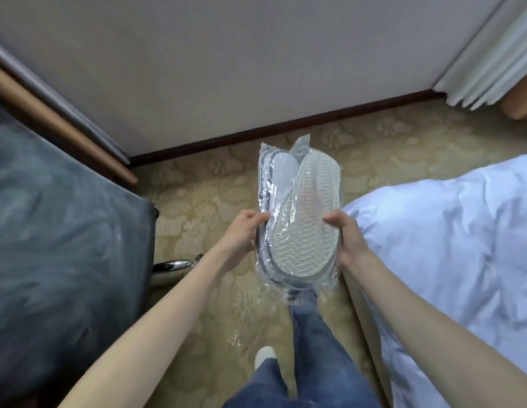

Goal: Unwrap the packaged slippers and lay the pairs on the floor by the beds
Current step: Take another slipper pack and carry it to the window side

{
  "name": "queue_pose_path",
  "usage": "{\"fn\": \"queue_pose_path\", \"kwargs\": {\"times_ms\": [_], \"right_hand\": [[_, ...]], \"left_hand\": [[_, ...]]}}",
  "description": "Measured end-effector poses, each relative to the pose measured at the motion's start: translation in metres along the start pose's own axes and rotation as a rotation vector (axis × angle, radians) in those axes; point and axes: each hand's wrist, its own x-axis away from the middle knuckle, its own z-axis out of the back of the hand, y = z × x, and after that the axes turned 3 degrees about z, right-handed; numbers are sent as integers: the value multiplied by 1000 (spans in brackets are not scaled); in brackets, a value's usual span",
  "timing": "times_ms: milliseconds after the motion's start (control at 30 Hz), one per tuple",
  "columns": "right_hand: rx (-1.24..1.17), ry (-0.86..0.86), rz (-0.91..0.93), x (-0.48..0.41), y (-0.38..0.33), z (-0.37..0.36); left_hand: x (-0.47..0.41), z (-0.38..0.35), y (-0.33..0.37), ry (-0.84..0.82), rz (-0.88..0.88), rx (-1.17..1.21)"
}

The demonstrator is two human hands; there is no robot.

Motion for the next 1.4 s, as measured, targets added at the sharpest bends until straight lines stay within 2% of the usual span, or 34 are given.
{"fn": "queue_pose_path", "kwargs": {"times_ms": [67,133,333,400,467,667,967,1200,1400], "right_hand": [[28,22,-10,-33,-35,1],[26,23,-13,-63,-73,1],[20,78,93,-131,-182,5],[-14,122,122,-144,-209,14],[-38,173,149,-153,-233,28],[-133,334,211,-180,-292,70],[-318,585,318,-232,-388,129],[-456,934,438,-222,-444,181],[-604,1337,496,-177,-446,256]], "left_hand": [[-37,-5,30,88,-2,-21],[-71,-11,62,106,10,-12],[-157,-39,164,259,2,-54],[-183,-47,194,268,-10,-44],[-209,-56,220,258,-65,-135],[-294,-102,290,171,-140,-260],[-438,-196,396,-104,-266,-525],[-502,-296,461,-254,-290,-667],[-513,-407,465,-391,-293,-737]]}}
